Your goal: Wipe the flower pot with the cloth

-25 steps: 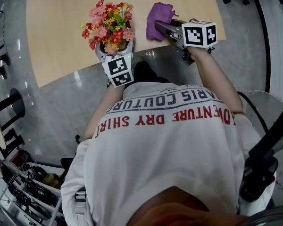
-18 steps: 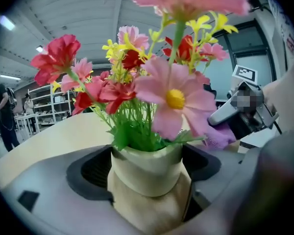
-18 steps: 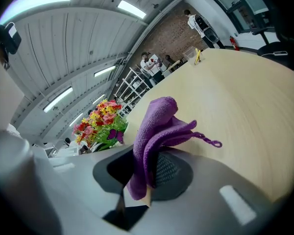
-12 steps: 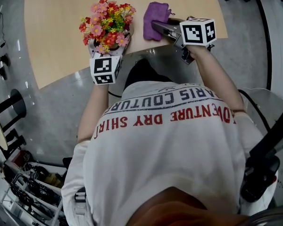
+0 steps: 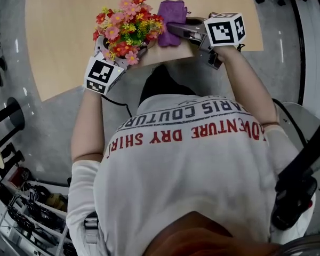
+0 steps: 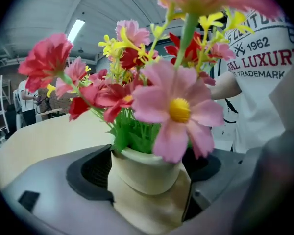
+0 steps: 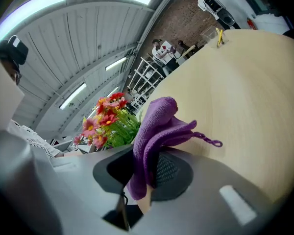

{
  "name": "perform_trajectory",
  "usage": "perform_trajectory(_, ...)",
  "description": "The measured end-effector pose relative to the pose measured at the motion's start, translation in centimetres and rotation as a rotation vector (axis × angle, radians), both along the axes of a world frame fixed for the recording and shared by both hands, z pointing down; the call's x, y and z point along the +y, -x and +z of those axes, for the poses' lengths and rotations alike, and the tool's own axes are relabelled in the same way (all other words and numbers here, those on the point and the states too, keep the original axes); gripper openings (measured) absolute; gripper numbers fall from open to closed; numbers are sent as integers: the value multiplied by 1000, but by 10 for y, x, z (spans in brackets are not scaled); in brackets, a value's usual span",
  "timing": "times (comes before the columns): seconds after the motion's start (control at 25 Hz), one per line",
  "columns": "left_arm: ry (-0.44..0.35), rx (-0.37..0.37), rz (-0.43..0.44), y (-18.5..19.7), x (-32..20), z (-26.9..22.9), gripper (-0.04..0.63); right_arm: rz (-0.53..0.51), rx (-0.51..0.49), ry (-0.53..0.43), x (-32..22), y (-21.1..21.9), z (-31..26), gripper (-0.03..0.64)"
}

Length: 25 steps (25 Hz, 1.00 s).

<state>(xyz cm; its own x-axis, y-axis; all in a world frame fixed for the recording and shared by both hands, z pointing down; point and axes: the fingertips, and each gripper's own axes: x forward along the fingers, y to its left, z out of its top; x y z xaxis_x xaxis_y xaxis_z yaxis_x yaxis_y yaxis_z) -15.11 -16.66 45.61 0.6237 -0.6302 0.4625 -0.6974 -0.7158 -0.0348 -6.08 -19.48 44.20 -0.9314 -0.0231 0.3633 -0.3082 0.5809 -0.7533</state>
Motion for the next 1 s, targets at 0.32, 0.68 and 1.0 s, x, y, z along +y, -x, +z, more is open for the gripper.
perform_trajectory(0.32,2,8,25,9,1,7,456,-76,89,-33,-3,35,19,64)
perform_trajectory(0.68,10,0,29,8,-1,5,456,-153,438,-195,-10,33,56,64)
perform_trajectory(1.0,-26,-31,-80,17,5,6,456,4,393,-271,-26,18,36,64)
